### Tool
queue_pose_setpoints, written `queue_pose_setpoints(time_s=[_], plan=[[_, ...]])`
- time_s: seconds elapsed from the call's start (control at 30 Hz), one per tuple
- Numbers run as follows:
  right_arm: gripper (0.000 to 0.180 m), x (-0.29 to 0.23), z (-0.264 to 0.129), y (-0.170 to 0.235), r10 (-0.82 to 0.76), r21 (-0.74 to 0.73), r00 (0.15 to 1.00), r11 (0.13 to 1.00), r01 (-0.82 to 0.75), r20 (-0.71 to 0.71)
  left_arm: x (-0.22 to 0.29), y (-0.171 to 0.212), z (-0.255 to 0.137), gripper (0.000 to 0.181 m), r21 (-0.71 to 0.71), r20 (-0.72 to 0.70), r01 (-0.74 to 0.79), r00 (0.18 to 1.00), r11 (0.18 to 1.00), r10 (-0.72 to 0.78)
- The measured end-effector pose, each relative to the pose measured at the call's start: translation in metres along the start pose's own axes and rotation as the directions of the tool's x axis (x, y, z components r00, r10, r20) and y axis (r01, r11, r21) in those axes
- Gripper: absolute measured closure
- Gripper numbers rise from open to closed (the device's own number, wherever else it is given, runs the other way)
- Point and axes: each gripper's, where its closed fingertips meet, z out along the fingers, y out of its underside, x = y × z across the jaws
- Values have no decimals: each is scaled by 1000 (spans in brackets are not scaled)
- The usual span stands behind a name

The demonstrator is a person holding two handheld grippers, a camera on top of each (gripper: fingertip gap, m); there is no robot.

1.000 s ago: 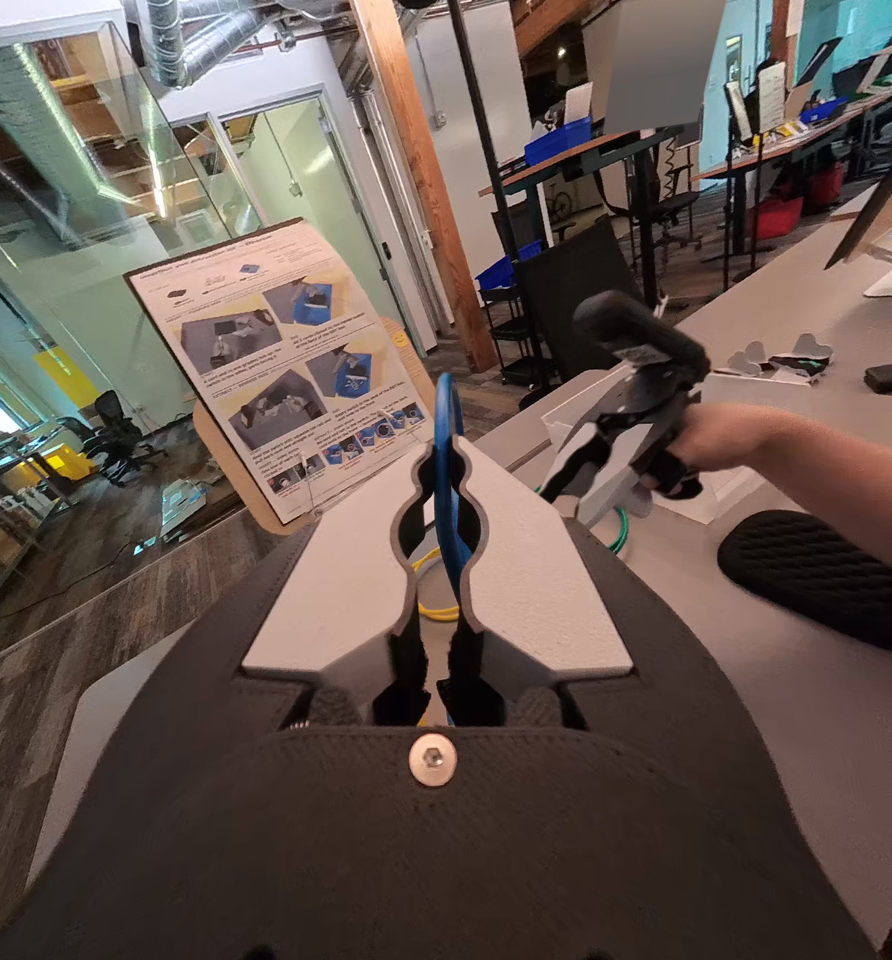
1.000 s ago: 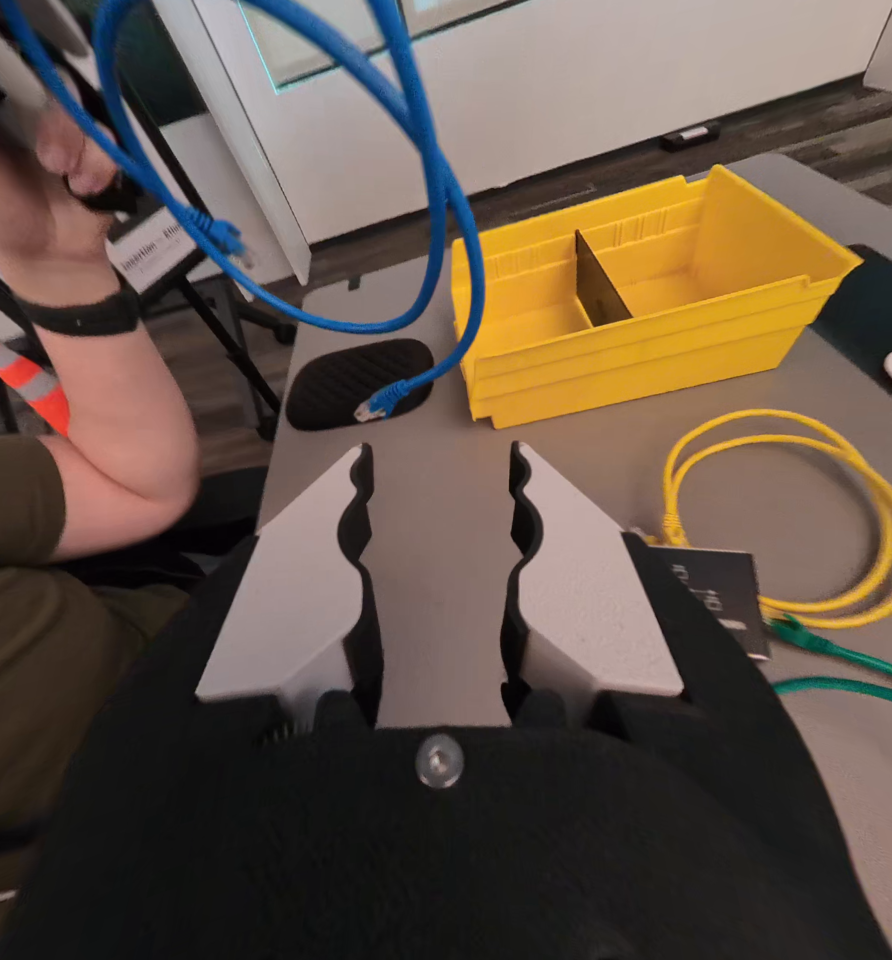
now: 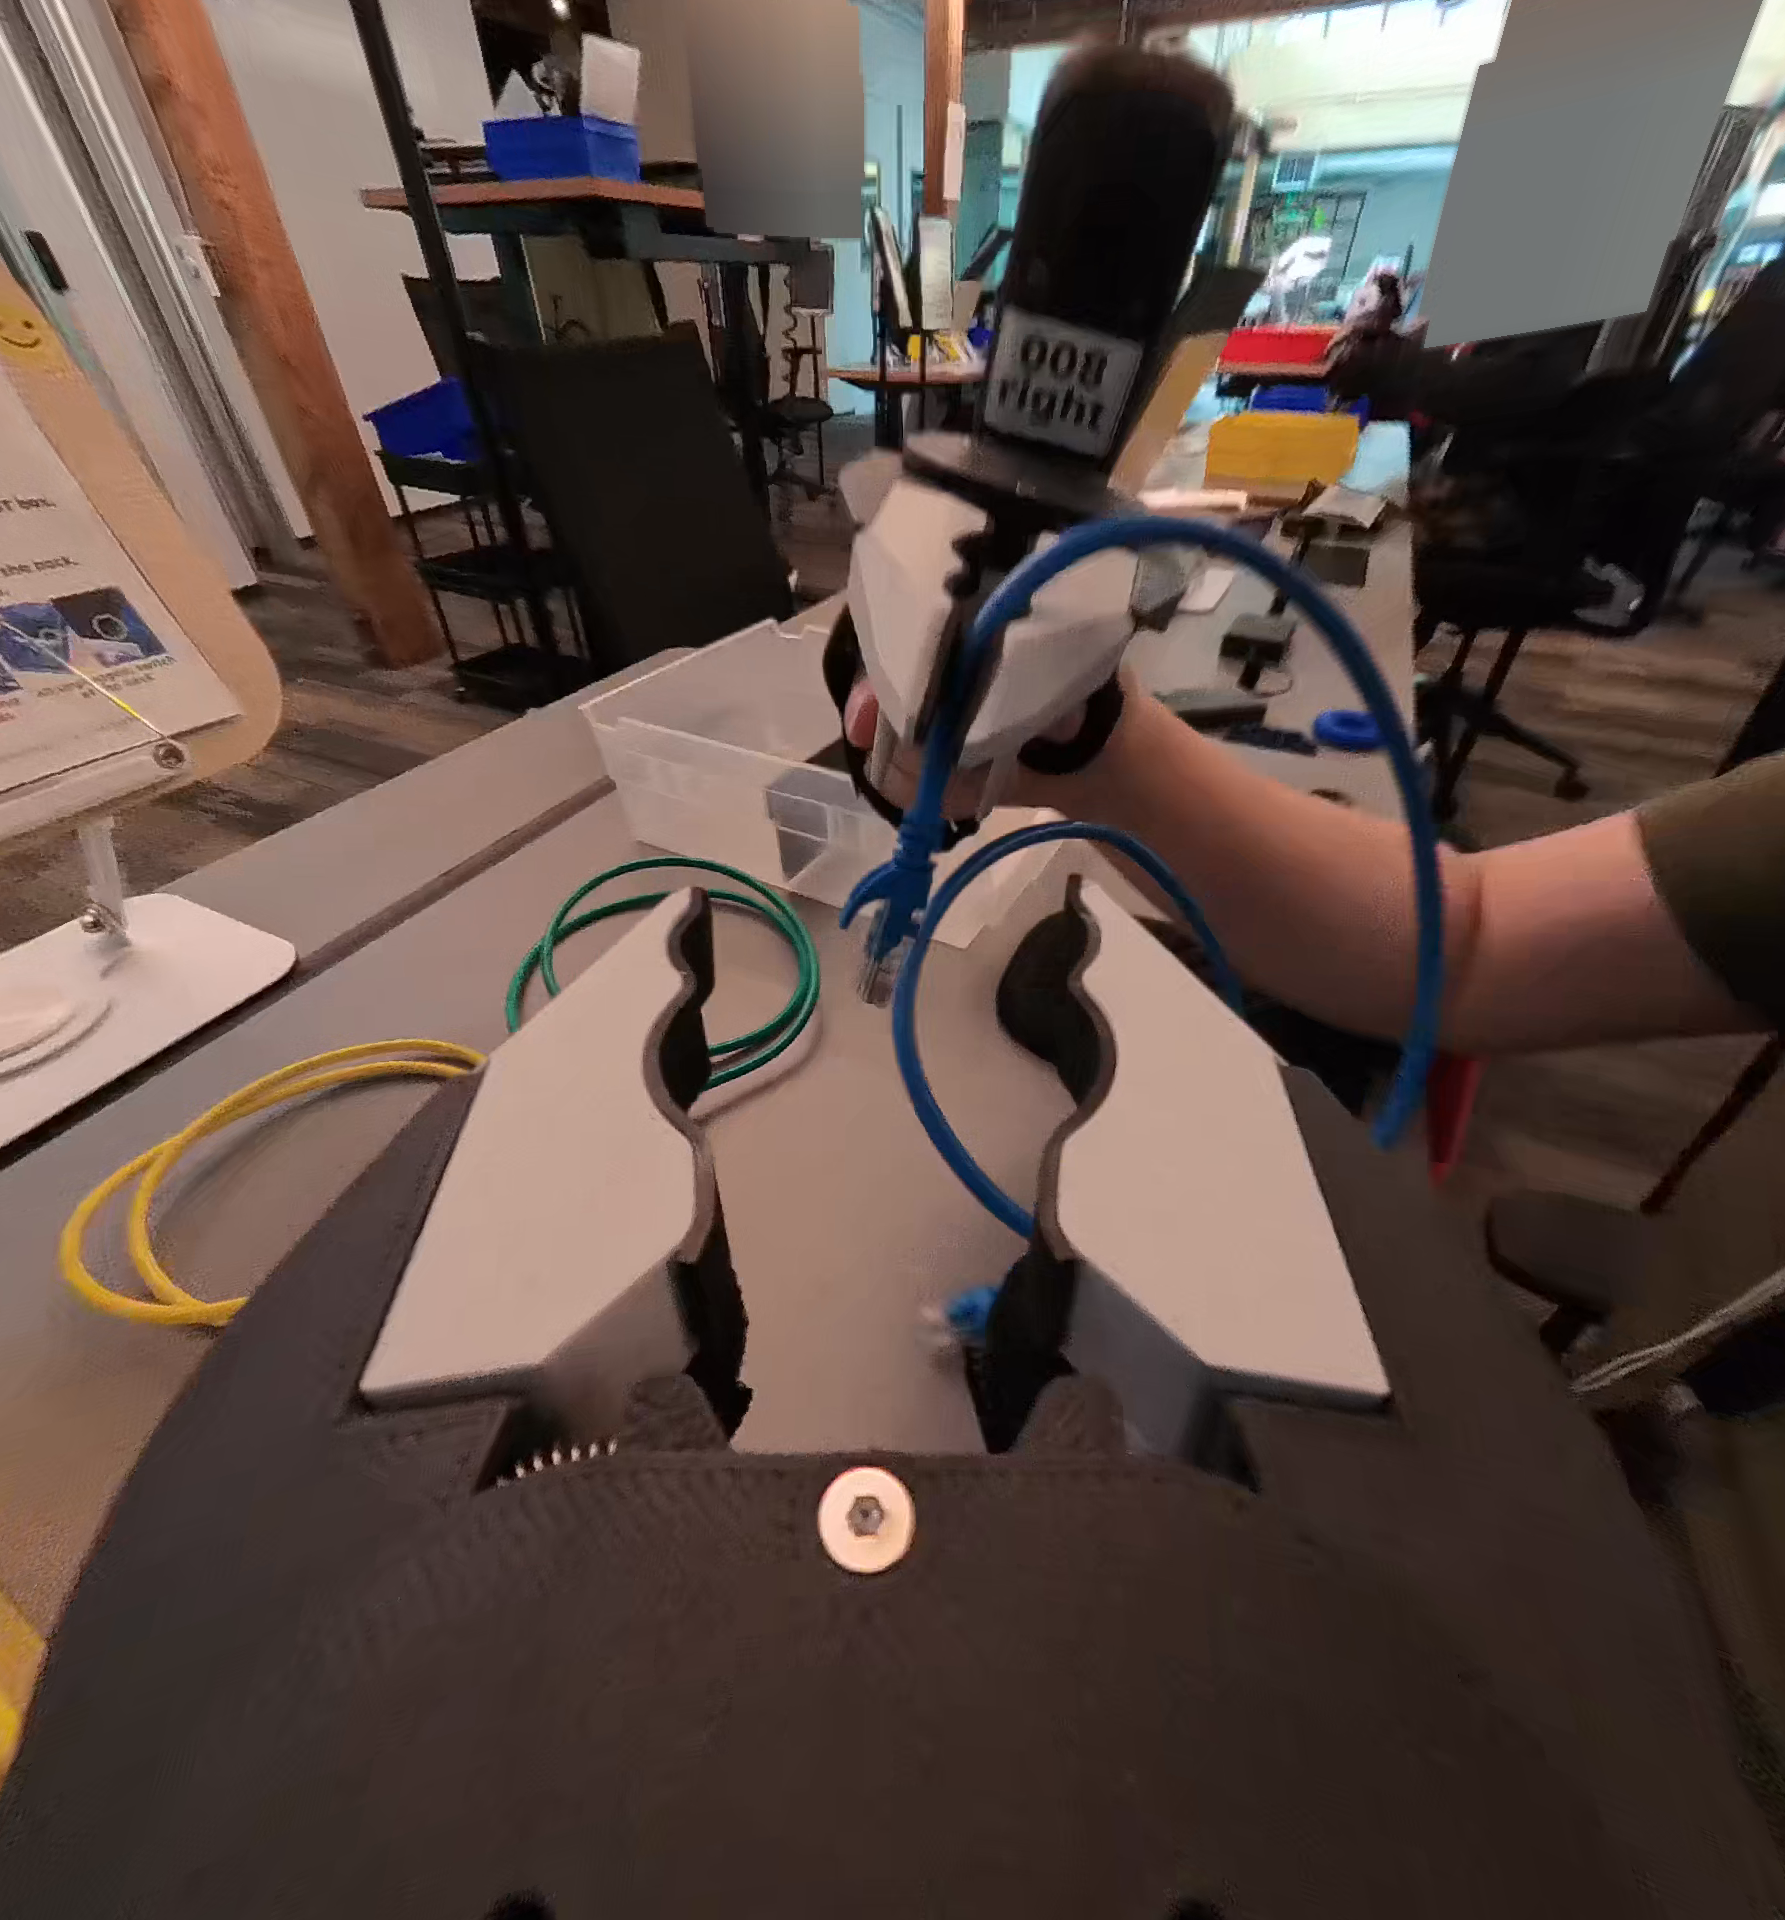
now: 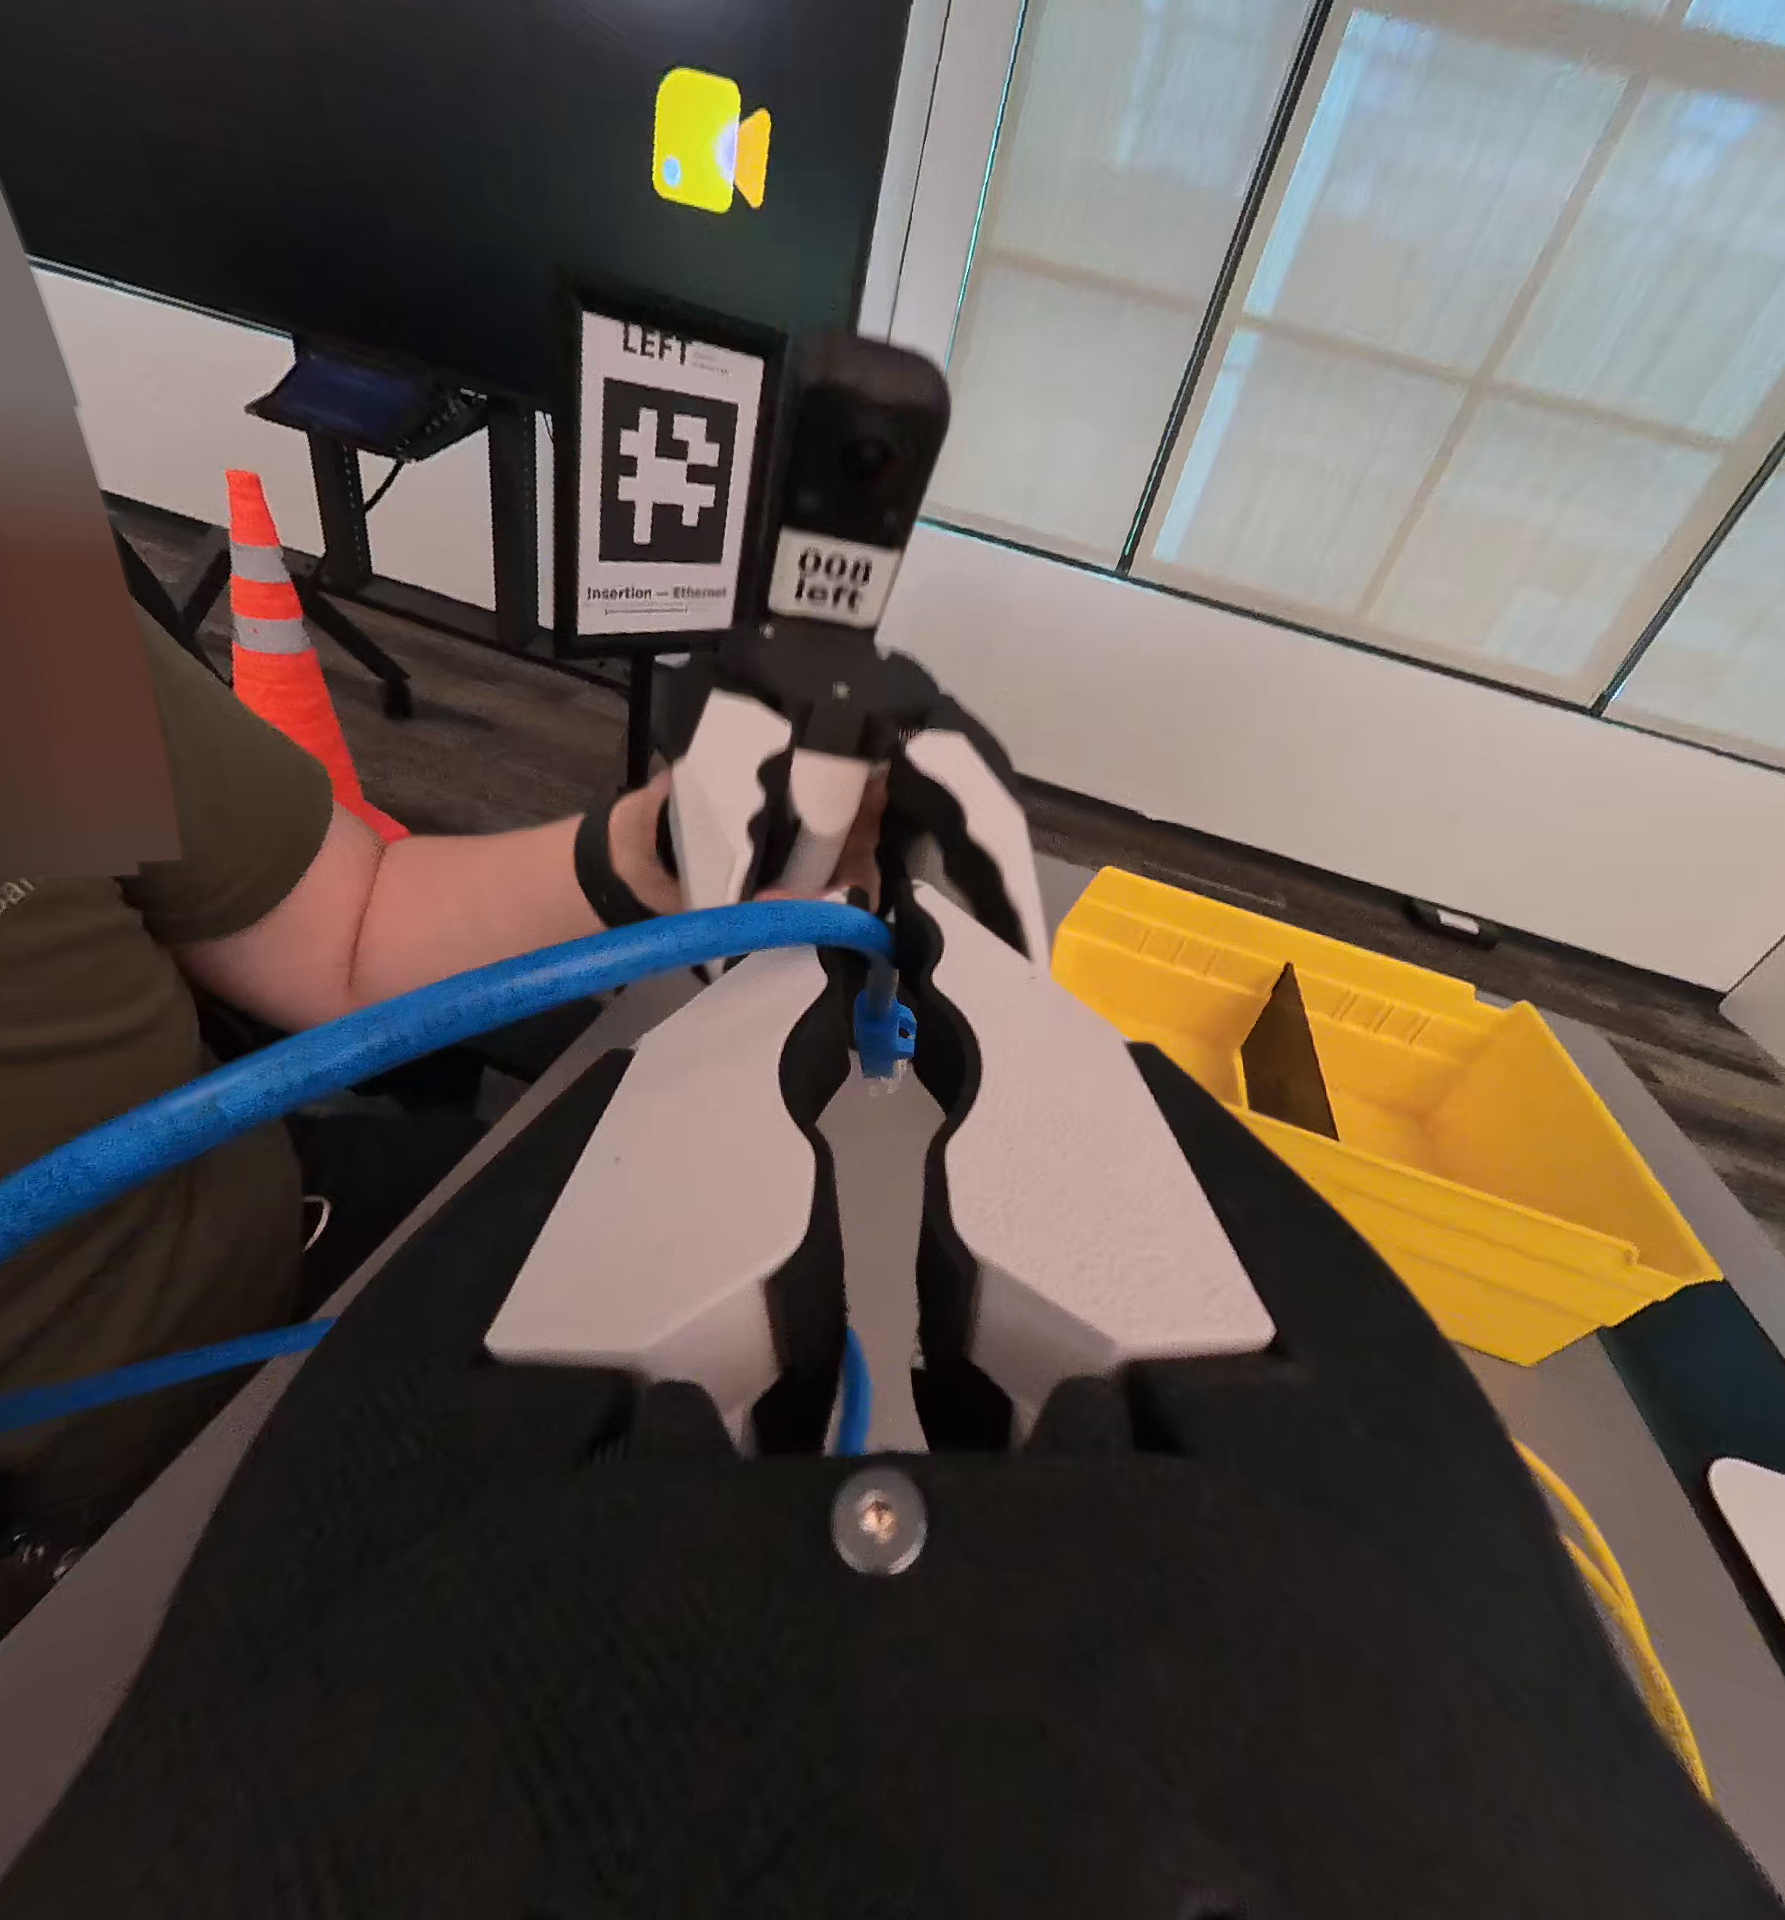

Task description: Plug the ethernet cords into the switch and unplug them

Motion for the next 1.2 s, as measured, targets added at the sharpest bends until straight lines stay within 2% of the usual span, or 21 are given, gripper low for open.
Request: queue_pose_setpoints(time_s=[0.07,0.17,0.23,0.3,0.37,0.4,0.47,0.53,0.6,0.63,0.7,0.8,0.87,0.9,1.0,1.07,1.13,1.2], plan=[[176,0,-1,-2,4,13,1000,1000,-4,-1,0,9,12,126,-23,17,-61,998,998,61],[176,3,-1,-1,5,19,1000,1000,-5,-14,-4,17,23,166,-78,69,-172,982,982,177],[175,8,-4,0,32,19,999,999,-32,-24,-12,17,25,167,-107,135,-243,957,964,257],[170,18,-12,13,66,-70,996,995,-70,-62,-23,13,21,168,-144,229,-297,918,944,324],[155,48,-34,30,61,-191,969,976,-109,-241,-37,9,12,168,-201,332,-358,851,912,407],[153,64,-49,33,53,-227,938,964,-137,-341,-45,8,6,168,-245,379,-387,806,889,455],[154,77,-72,19,74,-185,892,967,-173,-446,-55,8,-4,167,-353,434,-439,706,826,560],[169,65,-76,-11,156,-60,904,979,-195,-399,-62,9,-12,168,-454,457,-475,603,754,654],[175,40,-67,-40,249,61,935,969,-241,-253,-68,11,-17,168,-537,455,-478,529,695,716],[175,24,-59,-49,286,77,945,958,-277,-158,-69,12,-18,168,-563,451,-473,511,678,732],[172,-2,-39,-43,367,-11,929,930,-368,-38,-70,13,-17,168,-580,449,-472,494,664,744],[162,-17,-9,9,475,-266,877,839,-475,-70,-69,10,-17,168,-581,458,-467,489,667,742],[161,-6,3,35,503,-322,848,785,-530,-169,-66,6,-15,168,-573,462,-476,484,667,743],[160,2,8,39,513,-294,835,782,-550,-199,-63,4,-14,168,-566,461,-482,487,669,742],[138,24,17,35,538,-151,808,802,-578,-241,-54,-1,-11,168,-551,455,-505,486,665,746],[131,33,16,29,550,-74,798,810,-581,-247,-48,-6,-8,168,-532,451,-530,483,661,751],[133,32,17,17,584,1,794,806,-592,-170,-39,-10,-5,168,-501,439,-555,497,664,748],[136,25,19,16,625,-15,774,777,-630,-104,-34,-13,-4,169,-485,435,-569,503,664,747]])
